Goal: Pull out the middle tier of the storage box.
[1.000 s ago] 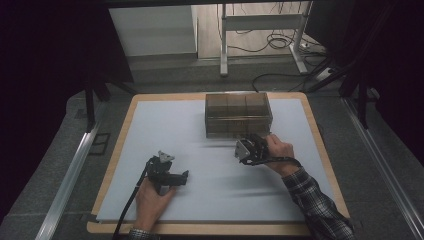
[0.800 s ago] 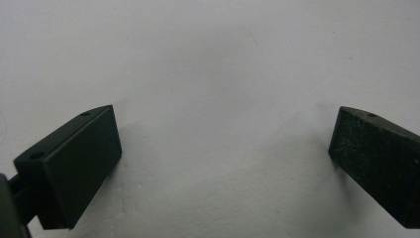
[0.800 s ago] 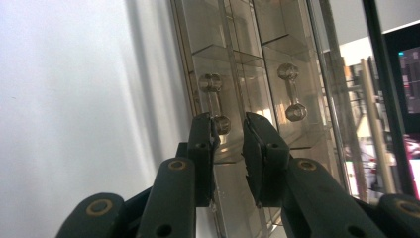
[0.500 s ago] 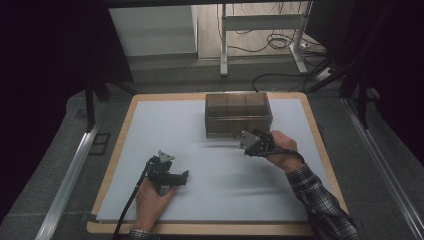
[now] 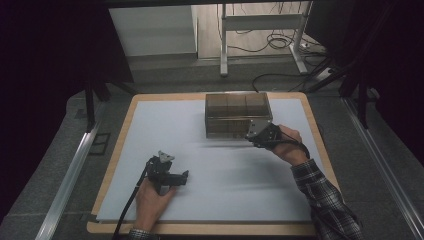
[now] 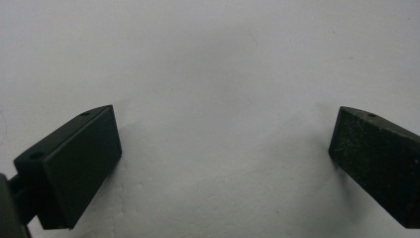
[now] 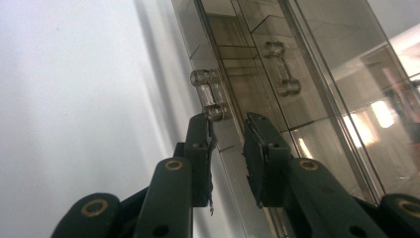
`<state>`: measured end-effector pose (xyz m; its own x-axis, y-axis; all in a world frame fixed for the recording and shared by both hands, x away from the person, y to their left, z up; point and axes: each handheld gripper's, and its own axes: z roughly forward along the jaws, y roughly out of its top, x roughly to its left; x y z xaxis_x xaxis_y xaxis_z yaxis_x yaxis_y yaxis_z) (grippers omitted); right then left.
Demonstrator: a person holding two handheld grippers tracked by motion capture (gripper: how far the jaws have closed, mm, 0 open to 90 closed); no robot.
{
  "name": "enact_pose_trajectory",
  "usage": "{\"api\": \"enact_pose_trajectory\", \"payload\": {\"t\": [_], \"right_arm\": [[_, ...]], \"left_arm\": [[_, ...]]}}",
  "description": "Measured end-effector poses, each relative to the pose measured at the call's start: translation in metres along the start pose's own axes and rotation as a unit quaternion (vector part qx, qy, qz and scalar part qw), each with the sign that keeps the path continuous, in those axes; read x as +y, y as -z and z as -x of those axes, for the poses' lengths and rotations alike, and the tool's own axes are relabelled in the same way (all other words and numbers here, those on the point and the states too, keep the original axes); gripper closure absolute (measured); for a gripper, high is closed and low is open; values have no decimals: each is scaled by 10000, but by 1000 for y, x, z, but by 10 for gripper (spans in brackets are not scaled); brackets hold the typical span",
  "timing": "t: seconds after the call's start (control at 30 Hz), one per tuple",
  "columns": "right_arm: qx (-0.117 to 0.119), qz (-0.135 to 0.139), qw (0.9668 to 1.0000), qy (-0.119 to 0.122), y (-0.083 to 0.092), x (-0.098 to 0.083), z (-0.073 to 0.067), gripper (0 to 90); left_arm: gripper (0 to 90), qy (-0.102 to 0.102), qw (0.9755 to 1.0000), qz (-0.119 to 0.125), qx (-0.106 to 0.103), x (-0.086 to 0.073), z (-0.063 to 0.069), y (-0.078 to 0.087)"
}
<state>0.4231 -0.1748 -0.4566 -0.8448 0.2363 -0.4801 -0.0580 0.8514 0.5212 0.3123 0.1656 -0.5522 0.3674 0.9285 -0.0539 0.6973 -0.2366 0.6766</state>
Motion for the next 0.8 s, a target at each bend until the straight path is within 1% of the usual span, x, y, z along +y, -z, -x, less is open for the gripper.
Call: {"api": "enact_pose_trajectory", "payload": {"t": [0.03,0.07,0.1,0.2,0.3,0.37,0.4,0.43,0.57,0.63,0.67,0.7,0.73,0.77,0.8], "right_arm": [[108,36,9999,-48,0,-1,3,723],[108,36,9999,-48,0,-1,3,723],[147,31,9998,-115,1,-3,8,723],[361,34,9992,-181,2,-5,17,721],[498,-27,9985,-223,1,-7,25,719],[597,-55,9980,-200,0,-9,30,719],[597,-55,9980,-200,0,-9,30,719],[730,-92,9971,-201,-1,-10,35,718],[961,-164,9950,-198,-6,-14,43,718],[1031,-177,9944,-176,-9,-17,46,719],[1031,-177,9944,-176,-9,-17,46,719],[1149,-193,9930,-198,-11,-19,49,727],[1149,-193,9930,-198,-11,-19,49,727],[1261,-202,9917,-171,-14,-21,51,740],[1261,-202,9917,-171,-14,-21,51,740]], "left_arm": [[0,0,10000,-1,-1,0,0,0],[0,0,10000,-1,-1,0,0,0],[0,0,10000,0,0,0,0,0],[0,-1,10000,-1,0,0,0,0],[0,1,10000,-1,-1,0,0,0],[0,0,10000,0,-1,0,0,0],[0,0,10000,0,-1,0,0,0],[0,1,10000,0,0,0,0,0],[0,-3,10000,-2,-1,0,0,0],[0,-3,10000,-1,-1,0,0,0],[0,-1,10000,0,-1,0,0,0],[0,-1,10000,0,-1,0,0,0],[0,-1,10000,0,-1,0,0,0],[0,-2,10000,-1,-1,0,0,0],[0,-2,10000,-1,-1,0,0,0]]}}
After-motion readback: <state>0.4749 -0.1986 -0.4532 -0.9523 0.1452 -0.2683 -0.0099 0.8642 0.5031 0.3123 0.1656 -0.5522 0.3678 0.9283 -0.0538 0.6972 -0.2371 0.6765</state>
